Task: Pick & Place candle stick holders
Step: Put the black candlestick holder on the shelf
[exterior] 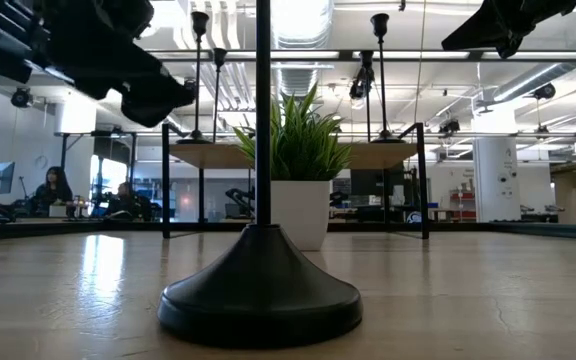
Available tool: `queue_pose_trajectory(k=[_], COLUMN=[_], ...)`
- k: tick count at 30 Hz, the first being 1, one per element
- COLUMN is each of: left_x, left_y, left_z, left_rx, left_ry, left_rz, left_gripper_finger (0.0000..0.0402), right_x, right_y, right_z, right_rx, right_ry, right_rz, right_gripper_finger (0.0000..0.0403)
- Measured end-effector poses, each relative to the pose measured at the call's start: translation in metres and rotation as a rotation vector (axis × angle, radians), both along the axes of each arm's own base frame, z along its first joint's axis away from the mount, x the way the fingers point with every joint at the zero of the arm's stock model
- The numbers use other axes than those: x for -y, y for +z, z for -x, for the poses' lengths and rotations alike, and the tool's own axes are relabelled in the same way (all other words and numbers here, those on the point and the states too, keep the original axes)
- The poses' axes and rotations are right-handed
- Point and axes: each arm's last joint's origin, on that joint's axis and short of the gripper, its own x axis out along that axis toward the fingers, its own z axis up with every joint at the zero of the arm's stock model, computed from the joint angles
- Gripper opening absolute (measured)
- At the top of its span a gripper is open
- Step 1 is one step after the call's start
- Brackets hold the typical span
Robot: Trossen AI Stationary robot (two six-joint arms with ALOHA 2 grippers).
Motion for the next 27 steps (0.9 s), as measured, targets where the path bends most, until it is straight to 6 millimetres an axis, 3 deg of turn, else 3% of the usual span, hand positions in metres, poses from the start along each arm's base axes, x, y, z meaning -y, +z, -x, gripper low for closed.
queue_pose_trajectory(k=[7,16,27], left_x=[0.021,0.064,0.108], left_y=[-0.004,-0.013,-0.007], left_z=[-0.014,-0.030,-0.073], left_rx=[-0.021,-0.047,-0.020], left_ry=[-0.088,-0.196,-0.261], left_rz=[-0.094,-0.165,-0.186], left_gripper_finger=[0.0248,0.0248,0.0248], right_x=[0.000,0.000,0.000], right_y=[-0.001,-0.002,-0.002], right_z=[0.000,0.001,0.001], right_rx=[-0.002,-0.022,-0.028], right_ry=[-0.003,-0.003,0.000], right_rz=[-0.007,-0.005,0.003], right_gripper_finger=[0.0008,0.0008,0.0008])
